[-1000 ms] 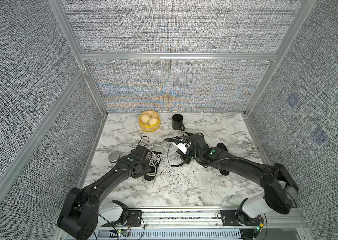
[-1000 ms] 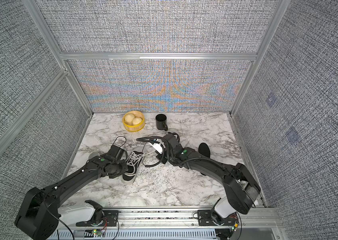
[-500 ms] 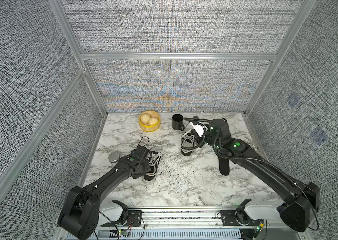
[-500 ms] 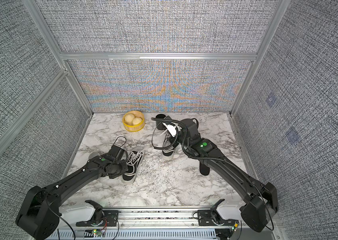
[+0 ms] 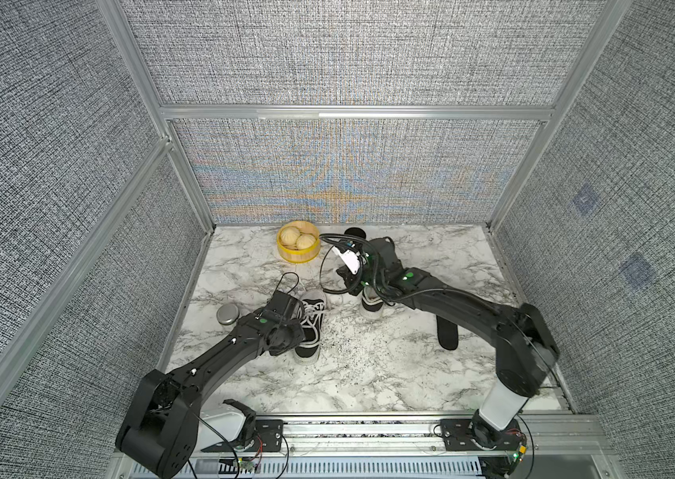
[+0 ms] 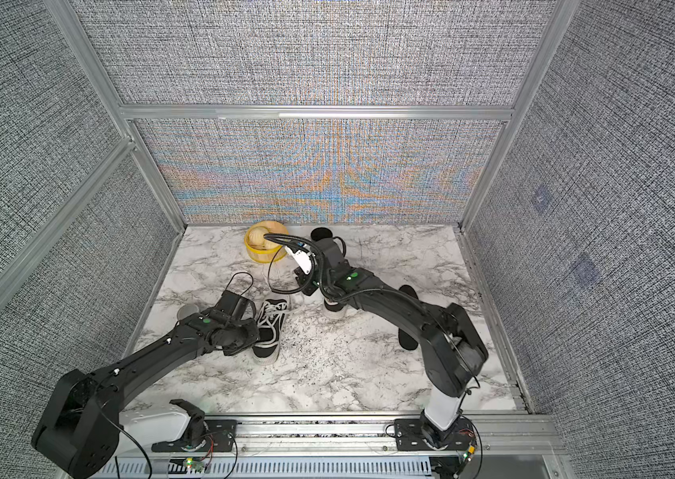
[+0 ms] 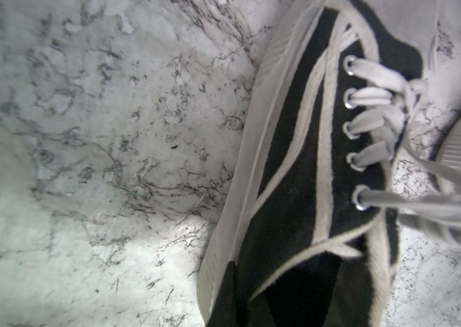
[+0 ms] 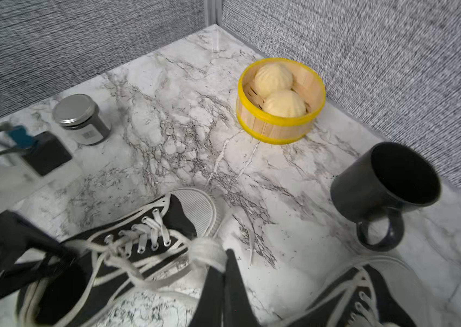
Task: Remove the insole from the shoe
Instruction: Untie the shoelace on the shoe.
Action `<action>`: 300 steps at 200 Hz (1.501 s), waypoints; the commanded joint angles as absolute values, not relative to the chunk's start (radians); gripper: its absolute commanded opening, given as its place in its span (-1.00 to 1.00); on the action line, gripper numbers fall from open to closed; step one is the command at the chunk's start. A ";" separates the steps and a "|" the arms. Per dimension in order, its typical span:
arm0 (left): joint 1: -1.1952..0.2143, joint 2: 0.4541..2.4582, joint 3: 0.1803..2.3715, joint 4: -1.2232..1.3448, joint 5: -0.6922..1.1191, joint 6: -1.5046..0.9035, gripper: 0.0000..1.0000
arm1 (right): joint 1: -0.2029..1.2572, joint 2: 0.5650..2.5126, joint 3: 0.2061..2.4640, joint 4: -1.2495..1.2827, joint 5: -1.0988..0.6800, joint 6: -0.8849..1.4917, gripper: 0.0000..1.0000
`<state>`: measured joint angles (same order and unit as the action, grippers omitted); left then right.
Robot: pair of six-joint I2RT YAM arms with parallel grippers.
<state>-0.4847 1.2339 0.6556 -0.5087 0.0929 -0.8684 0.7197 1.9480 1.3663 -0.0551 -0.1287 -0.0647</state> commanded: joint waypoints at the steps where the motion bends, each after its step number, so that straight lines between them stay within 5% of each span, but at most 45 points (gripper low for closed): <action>1: -0.486 1.200 0.642 -0.485 0.143 -0.878 -0.59 | 0.718 2.021 1.402 -0.021 -0.090 0.065 -0.81; 43: -0.485 1.108 0.678 -0.626 0.060 -0.793 0.07 | 0.705 1.990 1.406 -0.153 -0.009 0.101 0.09; 75: -0.485 1.070 0.754 -0.701 -0.055 -0.655 0.14 | 0.669 1.871 1.370 -0.325 0.050 0.110 0.21; 122: -0.475 1.172 0.850 -0.631 0.053 -0.393 0.14 | 0.822 1.782 1.268 -0.364 -0.079 0.333 0.12; 195: -0.400 1.291 0.772 -0.501 0.128 -0.413 0.06 | 1.006 1.939 1.238 -0.107 -0.107 0.598 0.13; 239: -0.395 1.354 0.760 -0.467 0.189 -0.448 -0.35 | 1.013 2.064 1.305 -0.142 -0.050 0.622 0.11; 263: -0.394 1.374 0.767 -0.480 0.206 -0.458 -0.61 | 1.005 2.074 1.315 -0.164 -0.001 0.631 -0.15; 300: -0.394 1.323 0.748 -0.467 0.197 -0.503 -0.89 | 0.977 2.026 1.249 -0.163 0.055 0.659 -0.84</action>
<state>-0.3950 1.3521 0.7532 -0.4885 0.1871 -0.4660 0.9943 2.0575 1.2865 -0.1680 -0.0196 0.6182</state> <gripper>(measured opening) 0.084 0.164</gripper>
